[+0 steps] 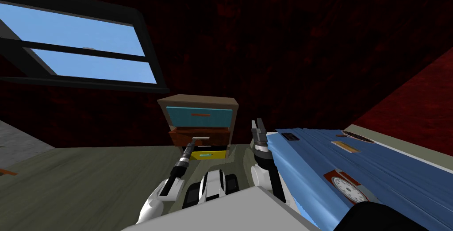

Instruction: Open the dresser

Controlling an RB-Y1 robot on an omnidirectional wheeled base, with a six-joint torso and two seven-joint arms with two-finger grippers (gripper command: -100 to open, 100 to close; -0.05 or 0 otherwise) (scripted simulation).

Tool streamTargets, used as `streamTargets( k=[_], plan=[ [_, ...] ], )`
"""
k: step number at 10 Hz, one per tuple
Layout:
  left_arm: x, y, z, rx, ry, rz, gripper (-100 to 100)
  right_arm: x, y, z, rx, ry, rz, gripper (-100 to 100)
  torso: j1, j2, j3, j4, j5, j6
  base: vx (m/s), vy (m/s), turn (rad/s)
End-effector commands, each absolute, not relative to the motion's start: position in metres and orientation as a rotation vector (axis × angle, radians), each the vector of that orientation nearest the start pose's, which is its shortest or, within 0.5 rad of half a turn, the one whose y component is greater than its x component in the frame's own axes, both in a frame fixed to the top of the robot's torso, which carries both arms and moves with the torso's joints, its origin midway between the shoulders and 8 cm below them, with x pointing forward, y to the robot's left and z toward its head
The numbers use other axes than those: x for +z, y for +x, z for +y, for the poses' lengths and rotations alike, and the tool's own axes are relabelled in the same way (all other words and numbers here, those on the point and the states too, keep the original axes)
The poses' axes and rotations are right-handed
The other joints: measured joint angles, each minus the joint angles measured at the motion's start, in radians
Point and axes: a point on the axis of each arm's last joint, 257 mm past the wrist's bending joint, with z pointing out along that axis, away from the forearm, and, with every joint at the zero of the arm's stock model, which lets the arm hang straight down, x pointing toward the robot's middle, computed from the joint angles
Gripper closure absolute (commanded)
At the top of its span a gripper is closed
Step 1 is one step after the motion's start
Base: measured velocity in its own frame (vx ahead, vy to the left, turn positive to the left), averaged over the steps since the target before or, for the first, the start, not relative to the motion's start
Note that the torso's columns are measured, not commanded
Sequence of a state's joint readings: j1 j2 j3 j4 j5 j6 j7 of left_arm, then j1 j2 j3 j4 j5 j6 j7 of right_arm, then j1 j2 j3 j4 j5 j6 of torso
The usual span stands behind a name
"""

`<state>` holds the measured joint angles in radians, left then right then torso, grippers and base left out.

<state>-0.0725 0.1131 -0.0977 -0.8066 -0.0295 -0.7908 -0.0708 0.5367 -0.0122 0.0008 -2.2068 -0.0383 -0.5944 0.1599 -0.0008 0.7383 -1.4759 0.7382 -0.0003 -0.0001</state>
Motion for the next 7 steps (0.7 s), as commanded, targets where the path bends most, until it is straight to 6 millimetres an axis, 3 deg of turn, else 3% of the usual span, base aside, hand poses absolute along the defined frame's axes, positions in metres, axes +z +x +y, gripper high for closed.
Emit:
streamTargets(
  k=[1, 3, 4, 5, 6, 7],
  plan=[
    [-0.356, 0.495, 0.203, -1.216, -0.889, 1.354, 100, -0.002, 0.338, -0.288, 1.161, 0.623, 0.645, 0, 0.002, -0.002, -0.001, -0.001, 0.001, 0.000, -0.062, -0.018, 0.169],
    [-0.356, 0.494, 0.204, -1.214, -0.893, 1.352, 100, -0.002, 0.338, -0.288, 1.161, 0.623, 0.645, 0, 0.002, -0.002, -0.001, -0.001, 0.001, 0.000, -0.034, -0.008, 0.058],
    [-0.356, 0.494, 0.204, -1.214, -0.892, 1.352, -100, -0.002, 0.338, -0.288, 1.161, 0.623, 0.645, 0, 0.001, -0.002, -0.001, -0.001, 0.001, 0.000, 0.000, 0.000, 0.000],
    [-0.350, 0.506, 0.204, -1.212, -0.893, 1.351, -100, -0.002, 0.338, -0.288, 1.161, 0.623, 0.645, 0, 0.001, -0.002, -0.001, -0.001, 0.000, 0.000, 0.048, -0.010, -0.013],
    [-0.353, 0.500, 0.204, -1.214, -0.892, 1.351, -100, -0.002, 0.338, -0.288, 1.161, 0.623, 0.645, 0, 0.000, -0.004, -0.002, -0.001, 0.000, 0.000, 0.034, -0.006, -0.005],
    [-0.353, 0.501, 0.204, -1.213, -0.893, 1.351, 100, -0.002, 0.337, -0.288, 1.161, 0.623, 0.645, 0, 0.001, -0.001, -0.001, -0.001, 0.000, 0.000, 0.006, -0.001, 0.001]
  ],
)
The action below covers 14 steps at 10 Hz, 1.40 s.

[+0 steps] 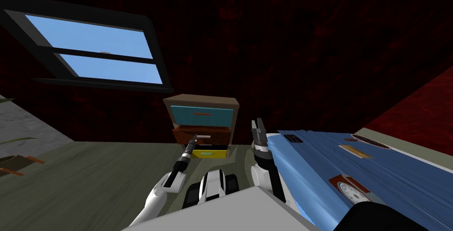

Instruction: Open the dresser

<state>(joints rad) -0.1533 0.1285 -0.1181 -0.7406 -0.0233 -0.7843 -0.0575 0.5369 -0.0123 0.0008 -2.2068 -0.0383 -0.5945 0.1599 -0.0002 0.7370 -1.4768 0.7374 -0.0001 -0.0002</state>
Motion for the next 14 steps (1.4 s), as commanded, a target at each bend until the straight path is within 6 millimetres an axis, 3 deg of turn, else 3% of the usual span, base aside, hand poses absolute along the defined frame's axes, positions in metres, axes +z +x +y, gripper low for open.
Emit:
streamTargets(
  k=[1, 9, 10, 11, 14],
  plan=[
    [-0.351, 0.508, 0.214, -1.190, -0.906, 1.333, 100, -0.002, 0.338, -0.288, 1.161, 0.623, 0.645, 0, 0.000, 0.002, 0.002, 0.001, 0.000, 0.000, -0.099, 0.027, -0.215],
    [-0.346, 0.528, 0.250, -1.104, -0.970, 1.260, 100, -0.002, 0.338, -0.288, 1.161, 0.622, 0.645, 0, 0.001, 0.006, 0.004, 0.002, 0.000, 0.000, -0.180, 0.038, -0.154],
    [-0.346, 0.527, 0.247, -1.113, -0.964, 1.265, 100, -0.002, 0.338, -0.288, 1.161, 0.622, 0.645, 0, 0.000, 0.005, 0.004, 0.002, 0.000, 0.000, -0.097, 0.005, 0.005],
    [-0.348, 0.522, 0.253, -1.104, -0.960, 1.259, -100, -0.002, 0.338, -0.288, 1.161, 0.623, 0.645, 0, 0.000, -0.003, -0.001, 0.000, 0.000, 0.000, 0.083, 0.007, -0.032],
    [-0.354, 0.514, 0.256, -1.096, -0.965, 1.257, -100, -0.002, 0.337, -0.288, 1.160, 0.623, 0.645, 0, -0.001, -0.004, -0.003, -0.001, 0.000, 0.000, 0.143, -0.013, -0.019]
  ],
)
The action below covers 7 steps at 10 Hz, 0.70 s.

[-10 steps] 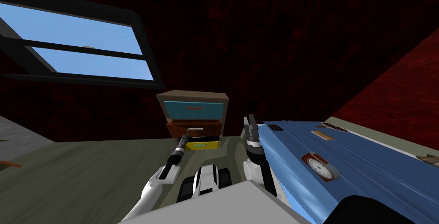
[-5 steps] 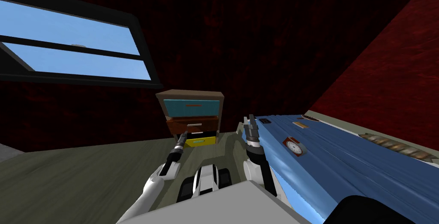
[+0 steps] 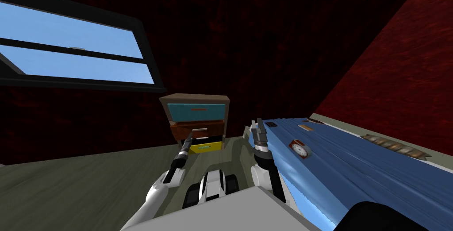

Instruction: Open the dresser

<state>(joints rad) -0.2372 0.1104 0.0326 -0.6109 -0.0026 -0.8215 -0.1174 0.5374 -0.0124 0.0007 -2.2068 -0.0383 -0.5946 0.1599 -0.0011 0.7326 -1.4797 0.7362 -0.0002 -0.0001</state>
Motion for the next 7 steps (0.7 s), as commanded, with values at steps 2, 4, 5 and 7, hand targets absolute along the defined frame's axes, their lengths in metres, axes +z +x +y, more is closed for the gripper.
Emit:
streamTargets(
  k=[2, 4, 5, 7],
  plan=[
    [-0.359, 0.507, 0.261, -1.086, -0.968, 1.256, -100, -0.002, 0.337, -0.288, 1.160, 0.623, 0.645, 0, 0.002, 0.005, 0.004, 0.002, 0.000, 0.000, 0.196, 0.005, -0.026],
    [-0.362, 0.505, 0.257, -1.090, -0.979, 1.257, -100, -0.002, 0.337, -0.288, 1.160, 0.623, 0.645, 0, 0.000, 0.006, 0.004, 0.002, 0.000, 0.000, 0.135, -0.017, -0.013],
    [-0.355, 0.517, 0.258, -1.091, -0.979, 1.255, -100, -0.002, 0.337, -0.288, 1.160, 0.623, 0.645, 0, 0.001, 0.011, 0.007, 0.003, 0.000, 0.000, 0.082, -0.009, -0.006],
    [-0.357, 0.515, 0.257, -1.091, -0.978, 1.254, -100, -0.002, 0.337, -0.288, 1.160, 0.623, 0.645, 0, 0.001, 0.007, 0.005, 0.002, 0.000, 0.000, 0.057, -0.003, -0.005]
  ],
)
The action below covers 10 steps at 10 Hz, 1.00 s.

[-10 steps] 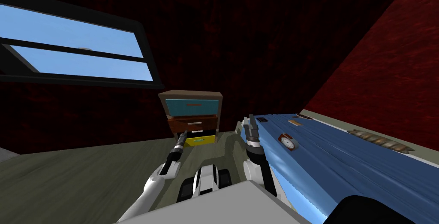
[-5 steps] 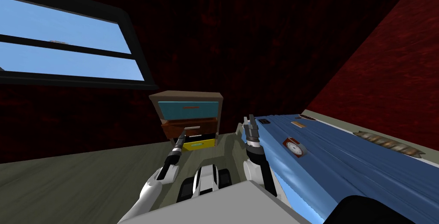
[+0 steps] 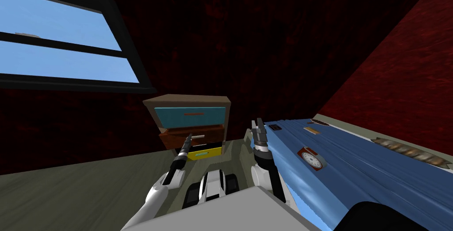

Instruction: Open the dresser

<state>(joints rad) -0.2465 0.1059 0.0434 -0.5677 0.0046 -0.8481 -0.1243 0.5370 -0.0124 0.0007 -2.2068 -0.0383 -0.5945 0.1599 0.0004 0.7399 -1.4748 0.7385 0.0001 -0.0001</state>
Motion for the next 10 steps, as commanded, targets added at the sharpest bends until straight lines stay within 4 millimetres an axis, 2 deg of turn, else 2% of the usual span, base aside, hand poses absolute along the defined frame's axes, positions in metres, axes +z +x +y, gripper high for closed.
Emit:
streamTargets(
  k=[1, 2, 4, 5, 7, 8, 10],
  plan=[
    [-0.361, 0.507, 0.257, -1.091, -0.978, 1.256, 100, -0.002, 0.337, -0.288, 1.160, 0.623, 0.645, 0, 0.000, 0.001, 0.000, 0.000, 0.000, 0.000, -0.046, 0.011, 0.009],
    [-0.359, 0.512, 0.257, -1.091, -0.979, 1.255, 100, -0.002, 0.338, -0.288, 1.161, 0.623, 0.645, 0, 0.001, 0.003, 0.002, 0.001, 0.000, 0.000, -0.030, 0.006, -0.006],
    [-0.362, 0.495, 0.269, -1.078, -0.971, 1.261, 100, -0.002, 0.338, -0.288, 1.161, 0.623, 0.645, 0, -0.001, -0.002, -0.001, 0.000, -0.002, -0.002, 0.006, -0.032, 0.024],
    [-0.357, 0.497, 0.268, -1.084, -0.963, 1.252, 100, -0.002, 0.337, -0.288, 1.161, 0.623, 0.645, 0, 0.000, -0.003, -0.002, -0.001, -0.002, -0.004, 0.009, -0.039, 0.028],
    [-0.360, 0.479, 0.277, -1.077, -0.958, 1.264, 100, -0.002, 0.337, -0.288, 1.161, 0.623, 0.645, 0, 0.002, 0.000, 0.000, 0.001, -0.002, -0.004, 0.012, -0.036, 0.022],
    [-0.356, 0.481, 0.277, -1.082, -0.952, 1.256, 100, -0.002, 0.337, -0.288, 1.161, 0.623, 0.645, 0, 0.003, 0.000, 0.000, 0.000, -0.002, -0.005, 0.008, -0.030, 0.034],
    [-0.360, 0.462, 0.282, -1.081, -0.954, 1.273, 100, -0.002, 0.337, -0.288, 1.161, 0.623, 0.645, 0, 0.003, 0.001, 0.000, 0.002, -0.002, -0.005, 0.010, -0.028, 0.066]
  ],
)
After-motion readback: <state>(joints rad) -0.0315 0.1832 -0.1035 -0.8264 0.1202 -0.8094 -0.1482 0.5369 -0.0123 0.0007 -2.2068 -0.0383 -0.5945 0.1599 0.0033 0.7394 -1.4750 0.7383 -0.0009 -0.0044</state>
